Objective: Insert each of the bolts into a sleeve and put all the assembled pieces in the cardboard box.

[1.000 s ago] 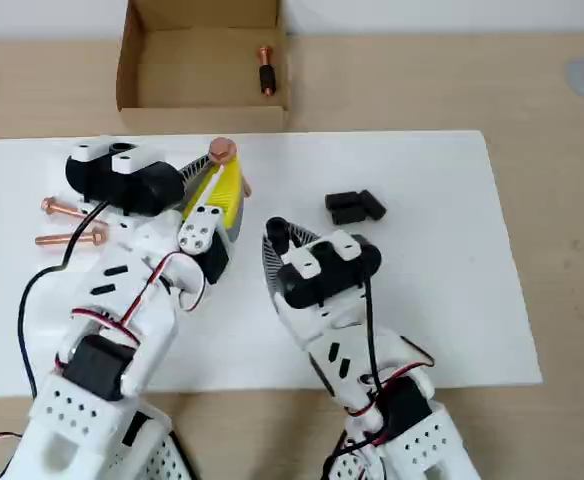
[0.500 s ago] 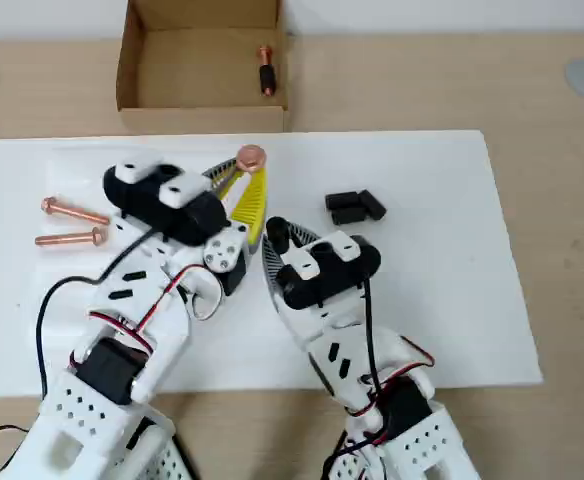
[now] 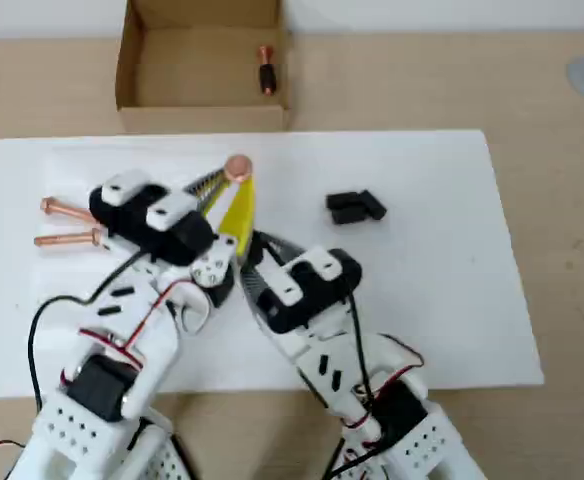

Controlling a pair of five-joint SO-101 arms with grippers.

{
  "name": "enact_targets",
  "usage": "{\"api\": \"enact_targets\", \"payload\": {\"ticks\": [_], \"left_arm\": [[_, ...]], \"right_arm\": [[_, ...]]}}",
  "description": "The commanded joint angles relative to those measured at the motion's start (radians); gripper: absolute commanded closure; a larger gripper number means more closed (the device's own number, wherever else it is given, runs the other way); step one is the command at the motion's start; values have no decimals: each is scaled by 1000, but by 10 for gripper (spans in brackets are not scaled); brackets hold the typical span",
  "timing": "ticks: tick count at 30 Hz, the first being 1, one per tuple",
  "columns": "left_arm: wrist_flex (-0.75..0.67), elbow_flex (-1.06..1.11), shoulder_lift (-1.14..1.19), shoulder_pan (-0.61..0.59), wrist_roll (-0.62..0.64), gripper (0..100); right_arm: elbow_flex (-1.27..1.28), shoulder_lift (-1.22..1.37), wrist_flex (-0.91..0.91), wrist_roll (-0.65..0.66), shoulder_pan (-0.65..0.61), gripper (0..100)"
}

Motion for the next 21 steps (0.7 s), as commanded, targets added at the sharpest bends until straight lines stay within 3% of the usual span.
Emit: {"api": "enact_targets", "payload": {"ticks": [1, 5, 17, 21], "left_arm": [[31, 21, -107, -11, 18, 991], [69, 25, -171, -11, 107, 991], [107, -77, -174, -58, 120, 991], [181, -123, -173, -55, 229, 991]], "right_arm": [[-4, -125, -25, 26, -8, 987], [-4, -124, -23, 26, -8, 987], [-4, -120, -23, 26, -8, 987], [-4, -120, -20, 26, -8, 987]]}}
